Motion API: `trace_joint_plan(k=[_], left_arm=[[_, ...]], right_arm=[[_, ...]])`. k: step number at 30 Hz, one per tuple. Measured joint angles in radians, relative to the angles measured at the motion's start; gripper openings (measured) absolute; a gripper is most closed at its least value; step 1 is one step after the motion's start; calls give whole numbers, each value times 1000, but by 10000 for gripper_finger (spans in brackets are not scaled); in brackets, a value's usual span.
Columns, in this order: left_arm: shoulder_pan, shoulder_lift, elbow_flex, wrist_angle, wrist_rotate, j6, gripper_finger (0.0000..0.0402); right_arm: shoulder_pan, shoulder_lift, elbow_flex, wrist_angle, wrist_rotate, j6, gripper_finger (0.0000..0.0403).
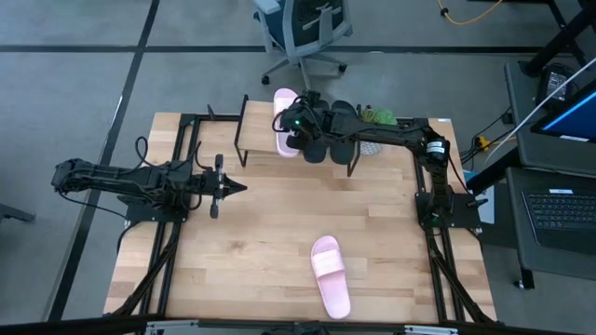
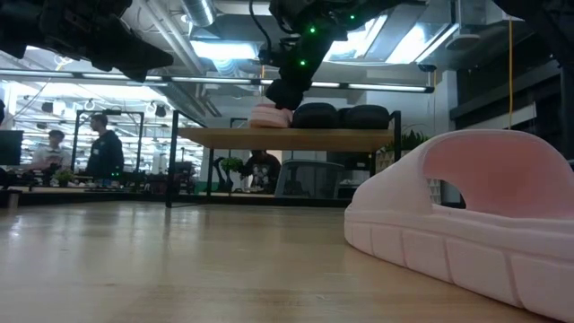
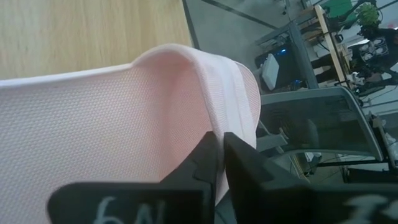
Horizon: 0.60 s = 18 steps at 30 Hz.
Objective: Pick and place slides into the shelf
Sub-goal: Put the left pink slides on the shelf
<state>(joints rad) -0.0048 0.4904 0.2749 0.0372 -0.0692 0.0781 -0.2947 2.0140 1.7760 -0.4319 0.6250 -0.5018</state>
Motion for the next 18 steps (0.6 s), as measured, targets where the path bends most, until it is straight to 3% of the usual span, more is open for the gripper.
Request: trace_joint_plan(k=[18], left_arm=[[0,0,0,0,8,-23,3]], right_arm=[[-3,0,0,-17,-2,-2,47]])
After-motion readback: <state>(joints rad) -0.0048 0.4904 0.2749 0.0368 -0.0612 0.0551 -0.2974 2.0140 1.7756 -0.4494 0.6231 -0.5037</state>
